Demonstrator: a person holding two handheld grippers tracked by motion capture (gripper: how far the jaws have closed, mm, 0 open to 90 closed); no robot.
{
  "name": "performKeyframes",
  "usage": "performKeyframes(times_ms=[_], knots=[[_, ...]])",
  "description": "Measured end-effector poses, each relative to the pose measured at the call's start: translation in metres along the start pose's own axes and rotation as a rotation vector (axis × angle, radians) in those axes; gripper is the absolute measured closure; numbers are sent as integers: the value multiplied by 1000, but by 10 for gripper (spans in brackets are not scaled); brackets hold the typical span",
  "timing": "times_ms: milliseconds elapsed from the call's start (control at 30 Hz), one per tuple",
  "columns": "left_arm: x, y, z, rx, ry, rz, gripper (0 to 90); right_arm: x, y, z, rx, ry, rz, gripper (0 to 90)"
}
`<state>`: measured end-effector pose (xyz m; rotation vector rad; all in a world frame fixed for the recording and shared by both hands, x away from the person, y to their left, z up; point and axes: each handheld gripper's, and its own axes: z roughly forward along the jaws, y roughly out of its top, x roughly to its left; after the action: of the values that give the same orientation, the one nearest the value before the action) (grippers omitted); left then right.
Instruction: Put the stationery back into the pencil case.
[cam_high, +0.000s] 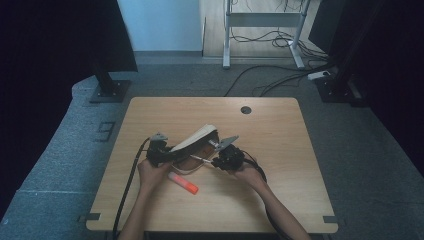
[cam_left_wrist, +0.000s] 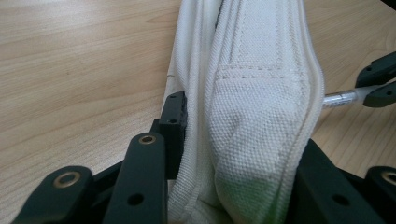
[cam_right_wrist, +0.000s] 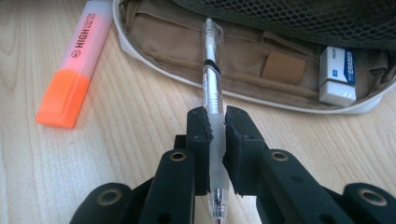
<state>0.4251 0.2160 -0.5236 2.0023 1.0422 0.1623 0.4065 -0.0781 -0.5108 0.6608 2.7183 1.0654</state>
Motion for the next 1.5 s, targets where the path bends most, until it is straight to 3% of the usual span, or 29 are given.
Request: performKeyframes(times_ms=[600, 1000, 1033, 1100, 1133, 1167, 1433, 1500], knots=[[1, 0, -1, 7, -9, -22, 655, -8, 6, 24, 32, -17, -5, 787], [2, -2, -1, 11, -32, -31, 646, -11, 9, 23, 21, -34, 7, 782], [2, -2, -1, 12, -39, -30, 646, -11, 9, 23, 21, -34, 7, 782], [1, -3, 3, 7, -146, -53, 640, -12, 11, 23, -5, -23, 19, 789], [-3, -2, 4, 9, -108, -37, 638, -11, 13, 23, -16, -25, 26, 788], [-6, -1, 4, 9, -79, -16, 640, -9, 17, 27, 19, -57, -10, 788], [-1, -2, 3, 18, -82, -25, 636, -15, 15, 34, 14, -53, 10, 784], [-1, -2, 3, 19, -85, -24, 629, -17, 14, 34, 14, -52, 14, 726]])
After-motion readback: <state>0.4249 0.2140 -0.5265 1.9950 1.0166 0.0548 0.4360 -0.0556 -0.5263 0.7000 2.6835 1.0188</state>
